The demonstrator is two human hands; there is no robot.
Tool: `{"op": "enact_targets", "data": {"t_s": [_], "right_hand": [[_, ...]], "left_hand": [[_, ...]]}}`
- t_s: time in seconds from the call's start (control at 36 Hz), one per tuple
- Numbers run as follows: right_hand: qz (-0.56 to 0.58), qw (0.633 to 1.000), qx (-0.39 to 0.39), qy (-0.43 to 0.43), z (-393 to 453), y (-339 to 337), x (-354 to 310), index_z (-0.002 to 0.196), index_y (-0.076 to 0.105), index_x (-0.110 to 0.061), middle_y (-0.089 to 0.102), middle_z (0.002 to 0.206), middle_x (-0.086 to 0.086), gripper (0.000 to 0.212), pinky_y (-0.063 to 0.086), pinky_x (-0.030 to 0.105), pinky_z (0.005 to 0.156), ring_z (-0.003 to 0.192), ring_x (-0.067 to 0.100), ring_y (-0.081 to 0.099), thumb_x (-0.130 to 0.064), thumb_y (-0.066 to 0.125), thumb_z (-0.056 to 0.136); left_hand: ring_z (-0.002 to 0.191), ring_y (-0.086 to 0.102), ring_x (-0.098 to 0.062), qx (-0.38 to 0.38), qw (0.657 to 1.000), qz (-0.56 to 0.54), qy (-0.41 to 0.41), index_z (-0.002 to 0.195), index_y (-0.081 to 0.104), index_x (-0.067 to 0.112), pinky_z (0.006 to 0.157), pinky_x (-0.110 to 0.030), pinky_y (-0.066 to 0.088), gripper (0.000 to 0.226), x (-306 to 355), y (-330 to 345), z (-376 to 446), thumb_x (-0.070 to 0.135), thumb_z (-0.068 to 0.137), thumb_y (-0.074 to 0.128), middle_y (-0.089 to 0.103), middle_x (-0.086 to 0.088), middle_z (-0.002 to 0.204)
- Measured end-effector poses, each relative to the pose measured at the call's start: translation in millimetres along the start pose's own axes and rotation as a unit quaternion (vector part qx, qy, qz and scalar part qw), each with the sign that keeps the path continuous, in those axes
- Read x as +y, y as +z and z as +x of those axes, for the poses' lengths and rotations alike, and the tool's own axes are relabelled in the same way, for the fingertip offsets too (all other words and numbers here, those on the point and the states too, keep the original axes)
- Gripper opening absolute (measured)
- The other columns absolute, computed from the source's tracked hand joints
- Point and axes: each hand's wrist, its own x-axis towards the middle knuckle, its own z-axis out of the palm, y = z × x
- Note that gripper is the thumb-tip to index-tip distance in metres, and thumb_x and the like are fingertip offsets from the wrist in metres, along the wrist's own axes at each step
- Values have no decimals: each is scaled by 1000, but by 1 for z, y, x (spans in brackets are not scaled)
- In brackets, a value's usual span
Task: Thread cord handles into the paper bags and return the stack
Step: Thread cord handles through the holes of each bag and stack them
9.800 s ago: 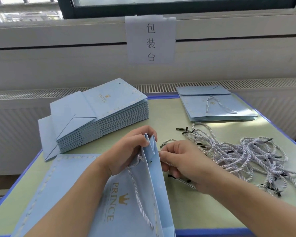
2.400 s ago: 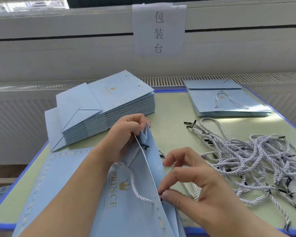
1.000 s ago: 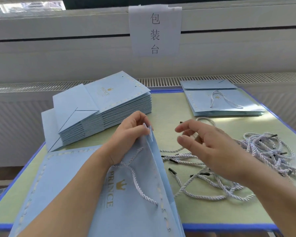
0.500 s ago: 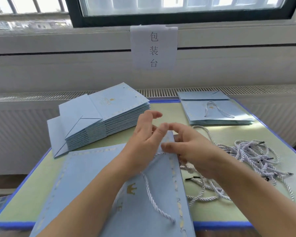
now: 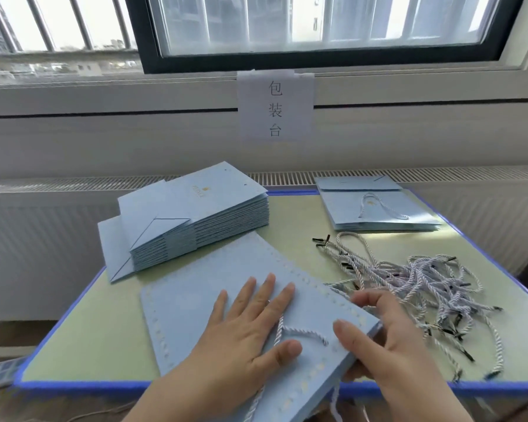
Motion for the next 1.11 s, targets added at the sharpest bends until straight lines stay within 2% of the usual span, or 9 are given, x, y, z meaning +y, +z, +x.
{"op": "enact_targets", "data": {"t_s": [0.19, 0.33, 0.44, 0.53, 0.64, 0.78, 0.89, 1.0, 1.11], "right_hand": [[14, 1000, 1, 12, -8, 6, -3, 113, 51, -25, 67, 61, -2, 49, 52, 27, 44, 50, 15, 62, -14, 69, 69], [112, 992, 10, -50, -16, 1, -28, 114, 56, -23, 70, 74, 7, 53, 52, 26, 45, 55, 19, 63, -12, 83, 69], [51, 967, 56, -241, -22, -2, -72, 105, 60, -36, 73, 80, 5, 46, 53, 17, 58, 62, 12, 67, -36, 79, 63], [-106, 915, 109, -374, -26, 7, -97, 105, 53, -42, 67, 91, -11, 33, 50, 12, 63, 68, 6, 66, -33, 63, 75], [-370, 764, 146, -508, -16, 23, -103, 103, 53, -30, 61, 88, -8, 16, 43, 13, 62, 69, 7, 57, -29, 54, 87], [-530, 643, 145, -533, 12, 23, -94, 95, 69, -18, 66, 83, -6, 16, 48, 32, 52, 68, 22, 59, -22, 66, 80], [-522, 706, 82, -471, 37, -6, -91, 98, 69, -26, 66, 100, -9, 47, 49, 31, 68, 89, 18, 61, -60, 38, 91], [-543, 736, 173, -366, 82, -58, -100, 104, 71, -30, 57, 127, 1, 73, 27, 34, 92, 123, 23, 42, -74, 16, 87], [-276, 937, 117, -178, 120, -103, -120, 114, 65, -19, 55, 99, -20, 57, 36, 36, 93, 102, 13, 54, -58, 26, 97]], "left_hand": [[135, -35, 8, 19, 999, -25, 7, 122, -28, 69, 113, -28, -23, 86, -1, 4, -2, 96, 40, -25, -34, 35, 141], [136, -20, 17, 176, 976, -123, 22, 127, -17, 71, 112, -9, -10, 81, 11, -26, -19, 99, 53, -5, -19, 42, 147], [139, 18, 13, 343, 919, -174, 89, 133, 33, 61, 108, -5, 16, 63, 36, -59, -34, 86, 76, 25, 23, 42, 144], [129, 40, 9, 370, 855, -343, 118, 126, 54, 46, 102, -14, 33, 59, 62, -80, -34, 74, 75, 45, 49, 30, 133], [121, 57, -8, 220, 746, -611, 148, 129, 57, 38, 97, -36, 43, 82, 85, -102, -18, 84, 61, 59, 64, 14, 126], [59, 67, -17, 56, 650, -754, 72, 81, 67, 2, 52, -20, 52, 36, 96, -119, 13, 34, 84, 53, 67, -7, 65], [55, 68, -23, 97, 595, -797, 15, 107, 57, -3, 44, -25, 52, 22, 93, -112, 52, 9, 95, 44, 70, -14, 72], [69, 70, -27, 100, 528, -843, -27, 122, 55, -4, 55, -31, 58, 29, 84, -105, 95, 7, 97, 44, 72, -18, 92], [89, 65, -32, 73, 516, -853, -27, 107, 60, -1, 80, -42, 50, 29, 83, -113, 128, 20, 101, 42, 73, -18, 92]]}}
